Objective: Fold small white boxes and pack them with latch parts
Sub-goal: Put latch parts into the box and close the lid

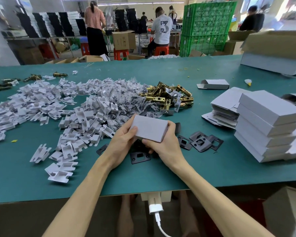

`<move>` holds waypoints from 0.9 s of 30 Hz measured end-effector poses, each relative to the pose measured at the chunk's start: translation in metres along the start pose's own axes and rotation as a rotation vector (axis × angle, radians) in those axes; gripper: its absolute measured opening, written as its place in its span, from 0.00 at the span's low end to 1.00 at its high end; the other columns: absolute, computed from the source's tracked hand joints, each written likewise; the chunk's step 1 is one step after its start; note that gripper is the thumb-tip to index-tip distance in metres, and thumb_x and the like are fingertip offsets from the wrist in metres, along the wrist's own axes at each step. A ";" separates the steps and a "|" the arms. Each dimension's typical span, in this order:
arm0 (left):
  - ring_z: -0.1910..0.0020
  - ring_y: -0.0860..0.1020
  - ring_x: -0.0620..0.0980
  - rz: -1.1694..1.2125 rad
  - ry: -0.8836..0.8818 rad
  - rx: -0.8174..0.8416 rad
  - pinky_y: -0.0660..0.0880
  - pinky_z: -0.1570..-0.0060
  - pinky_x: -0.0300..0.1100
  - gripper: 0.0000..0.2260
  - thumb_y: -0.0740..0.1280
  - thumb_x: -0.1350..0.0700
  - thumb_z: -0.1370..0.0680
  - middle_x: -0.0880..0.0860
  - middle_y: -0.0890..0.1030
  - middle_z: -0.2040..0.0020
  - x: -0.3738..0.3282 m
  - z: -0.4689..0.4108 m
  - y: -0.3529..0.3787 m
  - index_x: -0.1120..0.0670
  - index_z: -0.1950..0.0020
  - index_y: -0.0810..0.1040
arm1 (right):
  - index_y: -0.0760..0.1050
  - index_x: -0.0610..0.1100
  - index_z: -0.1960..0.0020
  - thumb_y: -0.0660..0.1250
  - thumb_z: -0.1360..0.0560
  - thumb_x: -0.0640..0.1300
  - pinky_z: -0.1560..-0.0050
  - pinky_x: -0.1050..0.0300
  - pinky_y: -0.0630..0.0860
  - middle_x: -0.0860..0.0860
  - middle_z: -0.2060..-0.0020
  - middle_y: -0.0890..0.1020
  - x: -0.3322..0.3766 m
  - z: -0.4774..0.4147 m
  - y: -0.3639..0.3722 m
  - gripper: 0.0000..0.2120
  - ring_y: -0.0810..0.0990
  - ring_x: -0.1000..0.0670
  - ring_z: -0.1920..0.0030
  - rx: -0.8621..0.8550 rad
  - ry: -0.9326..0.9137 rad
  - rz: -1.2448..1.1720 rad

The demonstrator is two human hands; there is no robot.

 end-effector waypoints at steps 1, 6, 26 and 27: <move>0.33 0.77 0.46 -0.002 -0.005 -0.004 0.76 0.34 0.40 0.22 0.61 0.60 0.14 0.51 0.78 0.28 0.000 0.000 0.000 0.54 0.19 0.66 | 0.60 0.47 0.36 0.82 0.32 0.42 0.59 0.58 0.81 0.48 0.43 0.78 0.001 0.000 0.000 0.37 0.84 0.51 0.56 -0.011 -0.012 0.020; 0.34 0.78 0.48 -0.038 -0.017 -0.005 0.77 0.35 0.41 0.21 0.60 0.59 0.14 0.52 0.79 0.28 -0.001 0.000 0.000 0.53 0.20 0.68 | 0.61 0.46 0.38 0.84 0.36 0.43 0.45 0.72 0.70 0.48 0.39 0.72 0.002 -0.002 -0.002 0.38 0.73 0.52 0.38 -0.063 -0.062 0.082; 0.32 0.76 0.54 -0.435 0.135 -0.247 0.73 0.33 0.48 0.15 0.60 0.57 0.14 0.55 0.80 0.33 -0.005 0.007 0.010 0.56 0.28 0.76 | 0.67 0.46 0.29 0.81 0.36 0.61 0.39 0.53 0.65 0.51 0.41 0.69 0.007 0.001 0.001 0.43 0.64 0.49 0.40 -0.124 -0.132 0.514; 0.35 0.78 0.55 -0.352 0.106 -0.264 0.75 0.37 0.47 0.13 0.60 0.60 0.14 0.55 0.82 0.36 -0.005 0.006 0.007 0.54 0.32 0.80 | 0.69 0.46 0.31 0.80 0.37 0.64 0.41 0.54 0.63 0.51 0.42 0.69 0.007 0.002 -0.001 0.42 0.65 0.49 0.40 -0.117 -0.130 0.569</move>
Point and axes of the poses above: each hand's wrist, its own z-axis away from the middle knuckle, its own y-axis out of the palm, x = y × z, the point moved 1 cm from there along -z, towards the middle knuckle
